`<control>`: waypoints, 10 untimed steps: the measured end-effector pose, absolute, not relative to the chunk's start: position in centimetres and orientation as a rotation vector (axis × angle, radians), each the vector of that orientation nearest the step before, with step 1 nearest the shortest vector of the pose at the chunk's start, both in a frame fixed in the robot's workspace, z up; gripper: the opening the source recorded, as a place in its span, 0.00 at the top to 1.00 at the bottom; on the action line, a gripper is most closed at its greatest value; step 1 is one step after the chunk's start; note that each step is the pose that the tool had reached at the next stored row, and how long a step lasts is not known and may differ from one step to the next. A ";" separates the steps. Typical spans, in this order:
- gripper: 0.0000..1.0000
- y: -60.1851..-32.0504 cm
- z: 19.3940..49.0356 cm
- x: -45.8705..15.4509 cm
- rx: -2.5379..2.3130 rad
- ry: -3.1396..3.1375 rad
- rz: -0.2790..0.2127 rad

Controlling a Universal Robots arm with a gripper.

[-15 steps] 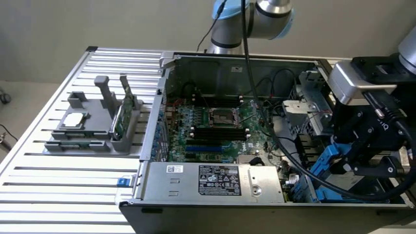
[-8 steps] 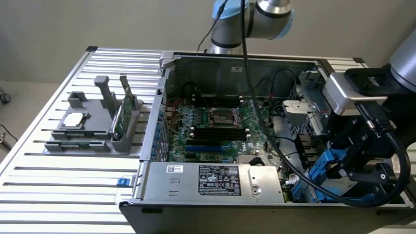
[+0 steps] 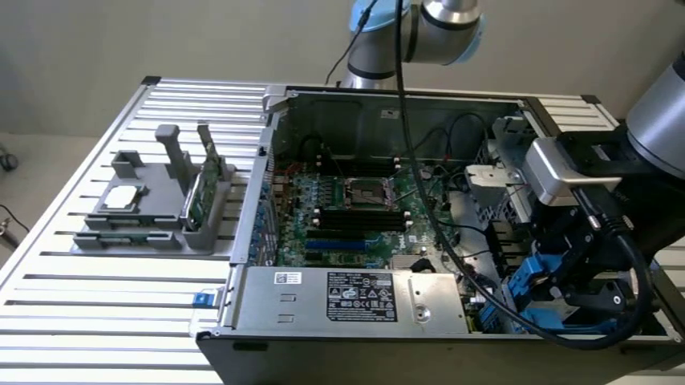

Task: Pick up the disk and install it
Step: 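Insert the disk into the insertion slot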

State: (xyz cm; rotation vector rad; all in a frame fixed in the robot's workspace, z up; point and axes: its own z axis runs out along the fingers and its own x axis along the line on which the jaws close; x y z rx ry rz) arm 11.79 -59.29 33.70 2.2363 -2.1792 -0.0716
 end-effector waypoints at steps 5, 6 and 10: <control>0.60 -59.3 33.5 11.8 2.237 -2.178 -0.071; 0.60 -59.3 33.5 11.8 2.237 -2.178 -0.072; 0.53 -59.1 33.8 11.8 2.238 -2.177 -0.071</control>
